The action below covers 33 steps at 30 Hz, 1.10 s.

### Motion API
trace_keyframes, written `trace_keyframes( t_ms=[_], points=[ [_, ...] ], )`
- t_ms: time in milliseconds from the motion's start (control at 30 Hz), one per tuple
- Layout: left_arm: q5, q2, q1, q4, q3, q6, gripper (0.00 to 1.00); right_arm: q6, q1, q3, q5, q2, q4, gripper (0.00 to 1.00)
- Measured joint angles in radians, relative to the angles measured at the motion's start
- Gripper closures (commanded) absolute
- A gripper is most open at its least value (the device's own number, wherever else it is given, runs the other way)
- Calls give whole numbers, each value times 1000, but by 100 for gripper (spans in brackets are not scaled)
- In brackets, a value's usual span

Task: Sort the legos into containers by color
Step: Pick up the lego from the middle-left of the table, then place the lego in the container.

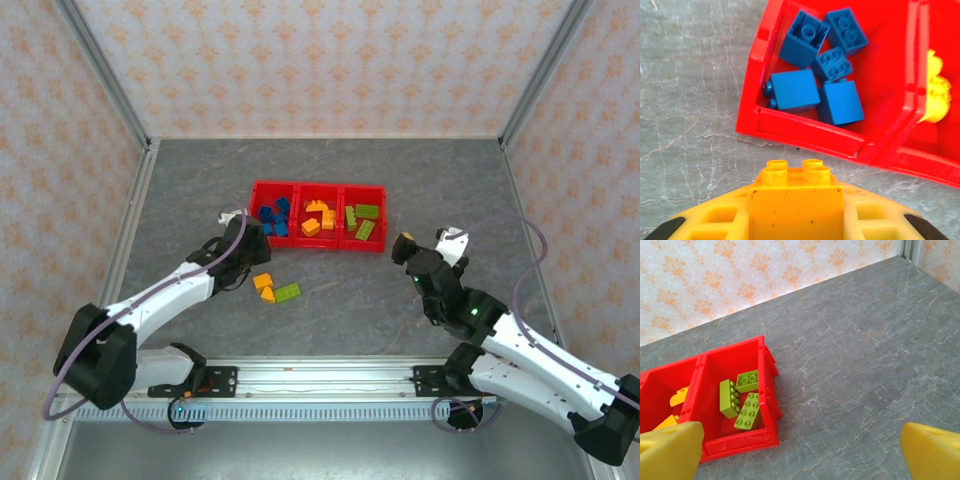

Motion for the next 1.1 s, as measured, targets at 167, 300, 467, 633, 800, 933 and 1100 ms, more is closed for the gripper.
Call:
trace_keyframes(
  t_ms=[167,300,467,633,800,933,1100],
  points=[
    [1,-83,0,-51,34,0,80,0,0,0,0,-5,0,0],
    [5,-84,0,-90,132,4,80,0,0,0,8,-6,0,0],
    [29,11,-3,-132,330,49,80,8,0,0,24,-34,-3,0],
    [30,212,-52,-180,550,110,80,18,0,0,35,-71,-19,0],
    [32,368,-101,-209,663,142,80,34,0,0,56,-95,-39,0],
    [39,460,-120,-219,697,147,80,38,0,-1,68,-101,-48,0],
    [51,563,-134,-239,763,163,79,38,0,-2,71,-101,-53,0]
  ],
)
